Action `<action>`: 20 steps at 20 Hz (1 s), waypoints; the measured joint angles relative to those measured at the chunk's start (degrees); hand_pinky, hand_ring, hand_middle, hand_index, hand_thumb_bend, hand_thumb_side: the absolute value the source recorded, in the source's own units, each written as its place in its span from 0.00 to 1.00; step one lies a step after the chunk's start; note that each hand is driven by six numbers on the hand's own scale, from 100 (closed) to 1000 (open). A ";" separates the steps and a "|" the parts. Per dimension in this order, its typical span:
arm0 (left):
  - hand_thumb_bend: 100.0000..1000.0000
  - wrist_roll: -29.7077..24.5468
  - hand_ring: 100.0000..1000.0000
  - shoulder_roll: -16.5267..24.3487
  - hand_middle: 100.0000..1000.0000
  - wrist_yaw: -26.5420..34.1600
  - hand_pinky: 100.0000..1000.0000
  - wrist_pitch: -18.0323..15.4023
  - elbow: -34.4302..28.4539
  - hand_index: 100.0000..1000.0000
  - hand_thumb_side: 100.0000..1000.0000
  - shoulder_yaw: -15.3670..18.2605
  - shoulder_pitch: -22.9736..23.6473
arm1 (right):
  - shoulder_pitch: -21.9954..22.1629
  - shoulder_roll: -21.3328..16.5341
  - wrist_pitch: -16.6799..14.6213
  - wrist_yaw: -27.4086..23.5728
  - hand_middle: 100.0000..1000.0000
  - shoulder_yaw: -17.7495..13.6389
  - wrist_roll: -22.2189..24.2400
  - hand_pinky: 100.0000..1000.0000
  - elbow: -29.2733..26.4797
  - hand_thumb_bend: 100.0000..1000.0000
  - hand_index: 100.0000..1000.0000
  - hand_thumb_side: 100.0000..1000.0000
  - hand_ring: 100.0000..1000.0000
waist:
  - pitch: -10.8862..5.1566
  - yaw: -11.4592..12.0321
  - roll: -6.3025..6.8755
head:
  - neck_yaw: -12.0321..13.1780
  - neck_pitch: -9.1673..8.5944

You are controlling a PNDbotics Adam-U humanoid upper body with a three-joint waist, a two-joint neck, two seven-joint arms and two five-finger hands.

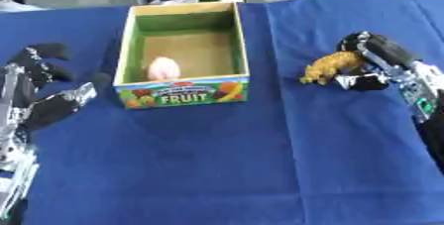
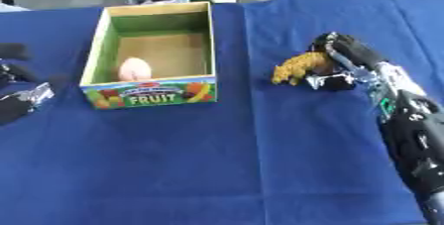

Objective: Pick up objects on the table and place them in the box.

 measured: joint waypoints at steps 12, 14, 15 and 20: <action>0.66 0.00 0.40 0.00 0.53 -0.01 0.54 0.15 0.00 0.67 0.06 0.00 0.39 | -2.18 -0.32 -2.45 -7.36 0.09 0.27 4.17 0.53 -3.89 0.00 0.26 0.06 0.67 | -0.12 0.01 -0.43 | 0.01 0.31; 0.65 -0.08 0.40 0.00 0.53 -0.01 0.54 0.18 0.00 0.67 0.06 0.00 0.55 | -3.18 -0.35 -2.45 -10.26 0.09 0.42 6.49 0.53 -4.60 0.00 0.26 0.06 0.67 | -0.36 0.18 -0.64 | -0.18 0.48; 0.65 -0.11 0.40 0.00 0.53 -0.01 0.54 0.18 0.00 0.67 0.06 0.00 0.59 | -3.91 -0.35 -2.31 -11.67 0.09 0.43 7.66 0.53 -4.97 0.00 0.25 0.06 0.67 | -0.48 0.36 -0.76 | -0.24 0.48; 0.65 -0.59 0.40 -0.01 0.53 -0.01 0.54 0.14 -0.04 0.67 0.06 -0.20 1.14 | -7.31 0.52 -0.96 -16.57 0.09 0.37 12.86 0.54 -6.16 0.00 0.26 0.05 0.66 | -0.95 1.56 -1.42 | -0.83 0.50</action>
